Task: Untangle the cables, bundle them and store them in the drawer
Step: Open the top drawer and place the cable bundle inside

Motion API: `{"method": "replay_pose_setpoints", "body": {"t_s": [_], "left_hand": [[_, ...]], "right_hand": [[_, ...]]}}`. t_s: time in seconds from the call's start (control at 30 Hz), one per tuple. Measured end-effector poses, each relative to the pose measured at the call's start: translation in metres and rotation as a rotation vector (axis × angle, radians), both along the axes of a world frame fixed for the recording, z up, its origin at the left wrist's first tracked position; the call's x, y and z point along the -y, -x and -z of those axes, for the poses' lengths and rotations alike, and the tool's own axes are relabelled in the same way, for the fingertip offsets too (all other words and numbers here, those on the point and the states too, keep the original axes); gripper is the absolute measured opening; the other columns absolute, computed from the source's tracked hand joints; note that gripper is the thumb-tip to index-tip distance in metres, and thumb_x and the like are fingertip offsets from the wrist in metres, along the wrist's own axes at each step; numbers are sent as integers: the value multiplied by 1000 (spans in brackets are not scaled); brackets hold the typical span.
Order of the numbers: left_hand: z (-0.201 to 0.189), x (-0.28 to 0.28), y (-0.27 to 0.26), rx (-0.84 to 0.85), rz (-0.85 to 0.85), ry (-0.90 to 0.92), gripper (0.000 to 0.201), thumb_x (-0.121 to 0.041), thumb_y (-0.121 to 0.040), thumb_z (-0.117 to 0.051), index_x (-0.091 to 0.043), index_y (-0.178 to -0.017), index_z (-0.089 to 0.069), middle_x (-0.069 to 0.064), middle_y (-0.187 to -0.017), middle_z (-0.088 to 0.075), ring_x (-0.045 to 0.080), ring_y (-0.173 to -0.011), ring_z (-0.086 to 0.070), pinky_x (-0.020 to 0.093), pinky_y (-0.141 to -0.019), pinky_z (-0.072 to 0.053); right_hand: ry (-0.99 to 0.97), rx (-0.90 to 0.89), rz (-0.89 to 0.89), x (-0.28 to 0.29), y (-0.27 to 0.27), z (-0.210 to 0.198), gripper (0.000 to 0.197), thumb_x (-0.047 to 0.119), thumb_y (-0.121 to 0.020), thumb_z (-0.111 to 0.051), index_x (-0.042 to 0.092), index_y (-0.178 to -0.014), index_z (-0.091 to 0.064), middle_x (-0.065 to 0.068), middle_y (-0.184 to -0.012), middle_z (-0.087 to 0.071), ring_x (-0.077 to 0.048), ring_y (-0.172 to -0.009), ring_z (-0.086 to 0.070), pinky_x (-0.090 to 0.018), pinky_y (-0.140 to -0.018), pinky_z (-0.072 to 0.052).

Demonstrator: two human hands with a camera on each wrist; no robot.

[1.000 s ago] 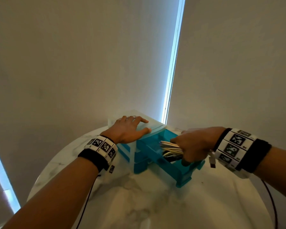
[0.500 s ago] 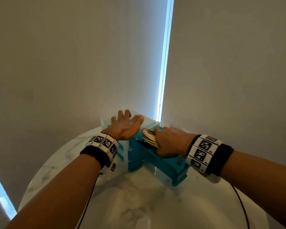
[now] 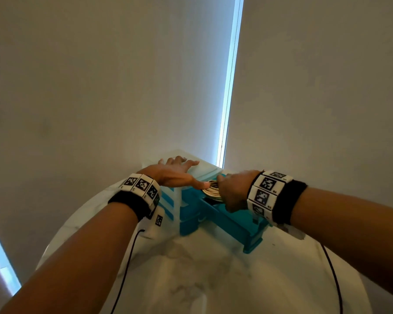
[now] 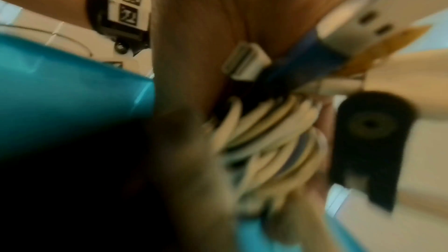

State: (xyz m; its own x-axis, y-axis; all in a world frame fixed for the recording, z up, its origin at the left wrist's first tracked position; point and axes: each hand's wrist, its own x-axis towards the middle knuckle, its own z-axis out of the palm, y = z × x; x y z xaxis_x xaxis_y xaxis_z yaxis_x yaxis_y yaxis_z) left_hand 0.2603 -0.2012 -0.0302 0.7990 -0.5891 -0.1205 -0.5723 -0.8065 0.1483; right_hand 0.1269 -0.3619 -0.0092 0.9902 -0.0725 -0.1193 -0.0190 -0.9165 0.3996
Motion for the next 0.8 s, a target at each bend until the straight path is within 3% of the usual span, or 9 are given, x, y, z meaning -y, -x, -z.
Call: {"method": "replay_pose_setpoints", "body": {"t_s": [0.07,0.13,0.27,0.33,0.47,0.57,0.63,0.73,0.8], "left_hand": [[-3,3,-3,-27,-10,-7,112,-88,-81,-55,-39,-169,-6,9,-178,1,39,-162,-4,65,-127,-1],[-4,7,-6,-59,-35,16,109,-79,-84,-64,-40,-168,-8,9,-178,-2,39,-161,-8,65,-126,-8],[-2,14,-7,-7,-72,-16,112,-75,-78,-68,-42,-166,-7,7,-177,-4,37,-161,-10,67,-124,-8],[-4,15,-8,-33,-76,-5,112,-71,-80,-71,-42,-166,-7,6,-178,-3,36,-161,-9,66,-124,-10],[-8,14,-12,-121,-66,23,116,-62,-80,-78,-41,-167,-5,4,-177,-2,36,-160,-10,64,-125,-22],[-8,15,-12,-103,-39,-7,116,-58,-82,-78,-38,-168,-3,5,-178,-2,35,-161,-8,62,-127,-19],[-6,16,-12,-84,-36,-22,117,-59,-82,-77,-38,-168,0,6,-178,0,35,-162,-5,63,-127,-17],[-1,18,-9,-28,-44,-75,115,-65,-85,-70,-37,-168,6,8,-178,7,37,-163,2,68,-125,-5],[0,18,-7,-35,-51,-50,112,-69,-83,-64,-38,-168,4,7,-178,9,35,-164,5,69,-124,3]], "right_hand": [[-23,-68,23,4,-3,-6,87,46,-86,-75,14,-156,-34,-5,-103,-65,-22,-92,-65,-34,-72,-56],[-70,-124,31,7,-6,-12,103,54,-80,-78,17,-159,-22,-10,-116,-67,-25,-97,-66,-40,-86,-61],[-435,-274,18,10,-6,-32,79,46,-87,-83,16,-147,-41,-9,-126,-67,-22,-103,-71,-29,-78,-61],[-594,-332,27,18,-6,-34,69,41,-91,-81,18,-146,-48,-9,-128,-70,-23,-107,-74,-33,-86,-65],[-716,-454,56,32,-5,-29,99,60,-79,-83,30,-159,-34,-8,-139,-66,-29,-119,-71,-49,-102,-61],[-833,-478,89,38,0,-40,91,48,-95,-75,27,-165,-21,-13,-139,-66,-30,-115,-74,-40,-97,-63],[-782,-452,97,35,7,-47,89,50,-99,-69,27,-167,-16,-11,-141,-65,-25,-115,-74,-36,-94,-63],[-356,-333,-15,16,16,-36,74,67,-106,-42,18,-161,-33,-12,-146,-56,-24,-116,-67,-32,-90,-58],[-158,-176,-40,4,17,-19,78,69,-108,-31,12,-161,-33,-16,-153,-44,-28,-117,-61,-40,-97,-52]]}}
